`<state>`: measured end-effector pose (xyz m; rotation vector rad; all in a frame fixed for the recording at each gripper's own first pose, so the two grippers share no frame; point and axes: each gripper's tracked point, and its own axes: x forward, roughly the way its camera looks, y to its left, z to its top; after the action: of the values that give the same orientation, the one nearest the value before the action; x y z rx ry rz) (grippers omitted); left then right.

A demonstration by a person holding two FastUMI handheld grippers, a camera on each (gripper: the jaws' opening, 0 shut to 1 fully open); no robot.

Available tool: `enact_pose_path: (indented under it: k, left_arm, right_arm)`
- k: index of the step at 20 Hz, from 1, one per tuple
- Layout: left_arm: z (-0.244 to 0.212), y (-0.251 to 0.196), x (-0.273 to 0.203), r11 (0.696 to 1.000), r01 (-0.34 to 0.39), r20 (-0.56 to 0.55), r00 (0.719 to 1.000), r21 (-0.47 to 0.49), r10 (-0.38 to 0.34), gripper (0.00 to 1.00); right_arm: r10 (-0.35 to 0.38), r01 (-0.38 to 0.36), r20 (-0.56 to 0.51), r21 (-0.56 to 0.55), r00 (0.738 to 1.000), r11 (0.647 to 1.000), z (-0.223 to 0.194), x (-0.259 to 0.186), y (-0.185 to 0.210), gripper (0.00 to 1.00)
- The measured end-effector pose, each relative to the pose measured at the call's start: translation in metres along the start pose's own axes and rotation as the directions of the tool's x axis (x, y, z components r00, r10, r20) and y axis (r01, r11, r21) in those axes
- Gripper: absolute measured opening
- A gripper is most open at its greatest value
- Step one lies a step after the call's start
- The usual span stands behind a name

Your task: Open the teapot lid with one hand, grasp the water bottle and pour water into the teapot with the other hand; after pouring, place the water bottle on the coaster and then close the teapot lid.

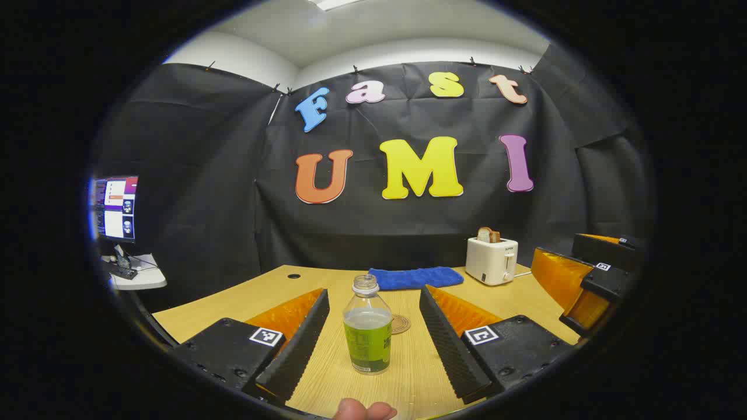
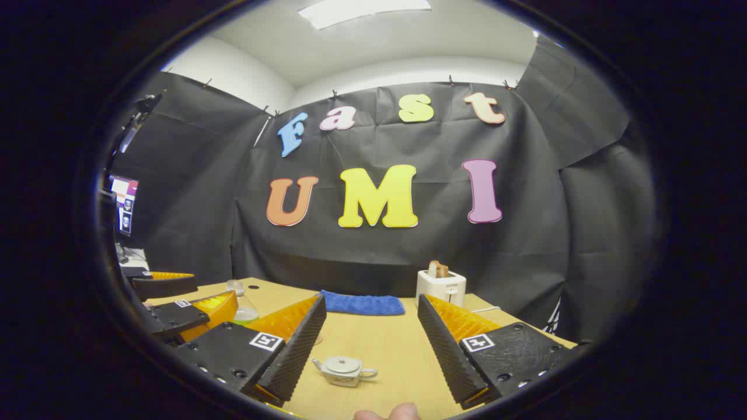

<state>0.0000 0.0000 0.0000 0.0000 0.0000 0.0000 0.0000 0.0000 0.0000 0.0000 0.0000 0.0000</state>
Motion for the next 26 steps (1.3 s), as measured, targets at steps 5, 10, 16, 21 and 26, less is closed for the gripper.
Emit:
enact_pose_path:
  k: [5,10,16,21,26]
  left_arm:
    - [0.0,-0.002,0.0,1.0,0.006,-0.002,1.0,-0.008,-0.006,0.97]
    - [-0.003,0.001,0.001,1.0,0.002,-0.008,1.0,-0.011,-0.002,0.97]
    - [-0.007,0.005,0.003,1.0,-0.002,-0.02,1.0,-0.009,0.002,0.97]
    - [-0.008,0.006,0.005,1.0,-0.007,-0.025,1.0,-0.008,0.007,0.97]
    - [-0.006,0.011,0.004,1.0,-0.013,-0.023,1.0,-0.005,0.012,0.97]
  right_arm:
    - [-0.007,0.007,-0.005,-0.002,1.0,1.0,0.001,0.0,-0.004,0.95]
    - [-0.011,0.011,-0.022,0.001,1.0,1.0,-0.005,0.003,-0.005,0.95]
    - [-0.009,0.008,-0.04,-0.01,0.999,1.0,-0.012,0.006,-0.004,0.95]
    - [-0.003,0.002,-0.061,-0.011,0.998,1.0,-0.024,0.01,-0.001,0.95]
    - [0.01,-0.011,-0.104,-0.007,0.995,1.0,-0.048,0.023,0.009,0.95]
